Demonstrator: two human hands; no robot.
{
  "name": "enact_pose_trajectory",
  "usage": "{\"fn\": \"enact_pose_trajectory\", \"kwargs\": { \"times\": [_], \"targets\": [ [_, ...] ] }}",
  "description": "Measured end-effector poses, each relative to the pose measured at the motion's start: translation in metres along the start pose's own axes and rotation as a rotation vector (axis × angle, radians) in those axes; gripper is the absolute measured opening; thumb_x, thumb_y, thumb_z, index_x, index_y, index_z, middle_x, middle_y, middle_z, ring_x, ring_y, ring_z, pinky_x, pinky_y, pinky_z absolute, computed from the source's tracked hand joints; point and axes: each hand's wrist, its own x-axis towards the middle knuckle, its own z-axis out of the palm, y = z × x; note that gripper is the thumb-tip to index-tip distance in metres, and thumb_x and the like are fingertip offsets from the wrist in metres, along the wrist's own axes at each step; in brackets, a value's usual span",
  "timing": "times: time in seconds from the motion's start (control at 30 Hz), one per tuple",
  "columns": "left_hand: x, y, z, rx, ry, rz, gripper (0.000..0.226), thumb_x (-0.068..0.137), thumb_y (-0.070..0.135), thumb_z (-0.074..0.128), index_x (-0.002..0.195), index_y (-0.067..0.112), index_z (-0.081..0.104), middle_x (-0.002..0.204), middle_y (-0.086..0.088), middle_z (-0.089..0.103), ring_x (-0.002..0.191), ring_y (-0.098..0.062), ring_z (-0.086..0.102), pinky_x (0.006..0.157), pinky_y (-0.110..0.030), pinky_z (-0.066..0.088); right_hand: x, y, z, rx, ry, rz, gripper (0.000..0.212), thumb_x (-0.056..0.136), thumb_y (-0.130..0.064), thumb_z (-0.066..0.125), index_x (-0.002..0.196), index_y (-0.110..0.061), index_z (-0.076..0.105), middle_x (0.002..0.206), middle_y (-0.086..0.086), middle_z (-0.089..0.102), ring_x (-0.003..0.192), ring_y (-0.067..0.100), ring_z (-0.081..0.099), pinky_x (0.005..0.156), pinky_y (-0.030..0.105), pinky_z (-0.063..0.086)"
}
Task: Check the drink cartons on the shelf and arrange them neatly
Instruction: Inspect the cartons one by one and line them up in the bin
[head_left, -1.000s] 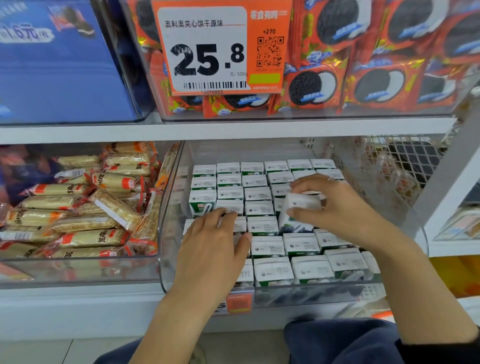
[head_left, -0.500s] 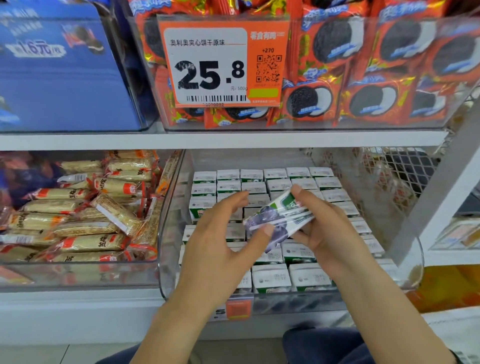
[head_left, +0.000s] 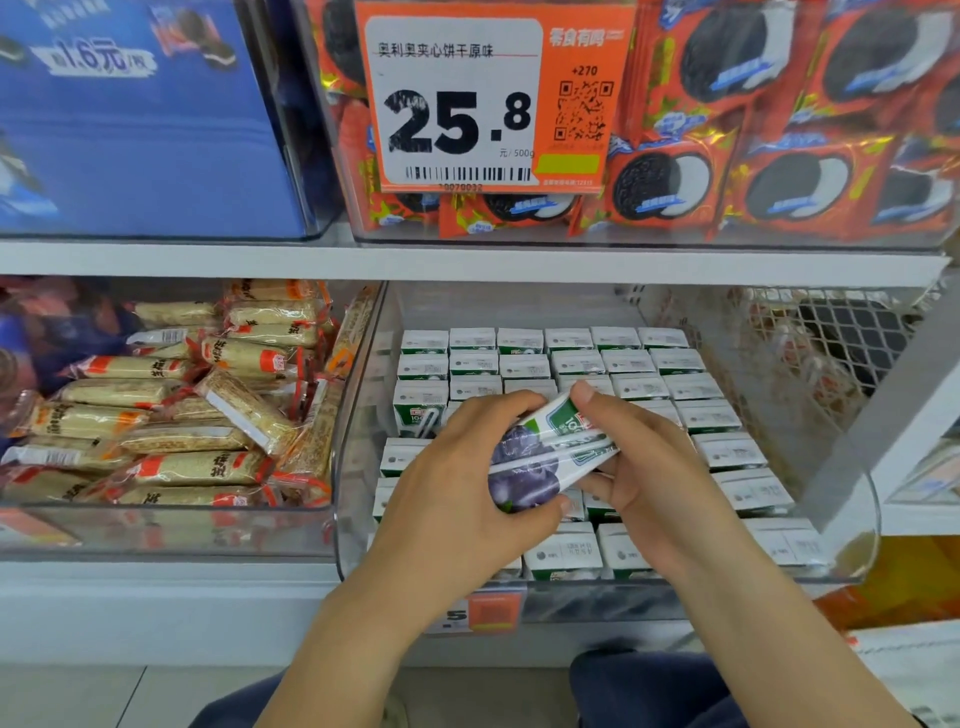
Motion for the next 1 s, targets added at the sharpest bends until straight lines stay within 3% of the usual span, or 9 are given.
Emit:
{"fn": "enact_pose_trajectory", "kwargs": {
  "times": [0.23, 0.37, 0.43, 0.53, 0.63, 0.8, 1.0],
  "targets": [
    [-0.001, 0.002, 0.002, -0.017, 0.051, -0.030, 0.062, 0.066, 0.038, 0.074, 0.119, 0.049, 0.044, 0.110, 0.024, 0.053, 0.100, 0.003, 0.057, 0.077, -0.021, 0.051, -0.001, -0.002, 0.001, -0.037, -0.028, -0.013, 0.040, 0.070, -0.043, 0.071, 0.091, -0.009, 0.075, 0.091, 0.010, 0.073, 0.085, 0.020, 0.070, 0.068, 0.025, 0.055],
    [-0.001, 0.003, 0.001, -0.191, 0.115, -0.142, 0.059, 0.067, 0.023, 0.080, 0.111, 0.051, 0.052, 0.113, 0.019, 0.062, 0.100, 0.000, 0.061, 0.082, -0.026, 0.055, -0.001, -0.007, 0.000, 0.039, -0.144, 0.006, 0.032, 0.080, -0.041, 0.065, 0.095, -0.016, 0.076, 0.099, 0.009, 0.072, 0.090, 0.019, 0.069, 0.070, 0.025, 0.056],
    [0.000, 0.004, -0.003, -0.289, 0.140, -0.170, 0.056, 0.066, 0.022, 0.080, 0.112, 0.044, 0.057, 0.109, 0.017, 0.066, 0.100, -0.003, 0.064, 0.080, -0.021, 0.055, -0.001, -0.009, -0.002, 0.080, -0.236, 0.001, 0.030, 0.080, -0.033, 0.067, 0.104, -0.016, 0.073, 0.102, 0.006, 0.071, 0.092, 0.017, 0.068, 0.073, 0.025, 0.055],
    [0.001, 0.007, -0.007, -0.419, 0.166, -0.203, 0.056, 0.067, 0.011, 0.085, 0.115, 0.029, 0.061, 0.103, 0.017, 0.069, 0.093, 0.000, 0.066, 0.071, -0.010, 0.050, -0.002, -0.010, -0.005, 0.104, -0.356, -0.014, 0.049, 0.073, -0.014, 0.068, 0.121, -0.008, 0.063, 0.111, 0.008, 0.069, 0.100, 0.021, 0.066, 0.079, 0.028, 0.055],
    [0.002, 0.009, -0.009, -0.473, 0.166, -0.214, 0.054, 0.070, 0.003, 0.082, 0.116, 0.024, 0.062, 0.099, 0.014, 0.070, 0.088, 0.004, 0.065, 0.068, -0.006, 0.047, -0.002, -0.009, -0.005, 0.066, -0.388, -0.042, 0.056, 0.067, -0.005, 0.071, 0.122, -0.008, 0.062, 0.111, 0.008, 0.069, 0.098, 0.022, 0.067, 0.080, 0.029, 0.055],
    [0.001, 0.013, -0.010, -0.495, 0.137, -0.191, 0.051, 0.069, 0.005, 0.082, 0.104, 0.036, 0.062, 0.099, 0.021, 0.070, 0.090, 0.003, 0.066, 0.069, -0.007, 0.049, 0.001, -0.009, -0.007, 0.041, -0.365, -0.033, 0.058, 0.064, -0.007, 0.074, 0.121, -0.016, 0.064, 0.112, 0.011, 0.068, 0.099, 0.023, 0.067, 0.078, 0.030, 0.055],
    [0.000, 0.013, -0.012, -0.501, 0.132, -0.190, 0.049, 0.066, 0.019, 0.083, 0.105, 0.040, 0.063, 0.103, 0.019, 0.070, 0.093, 0.001, 0.066, 0.071, -0.009, 0.049, 0.001, -0.008, -0.007, -0.040, -0.399, -0.120, 0.060, 0.066, -0.017, 0.084, 0.123, -0.022, 0.063, 0.115, 0.009, 0.068, 0.106, 0.023, 0.065, 0.082, 0.029, 0.054]
  ]
}}
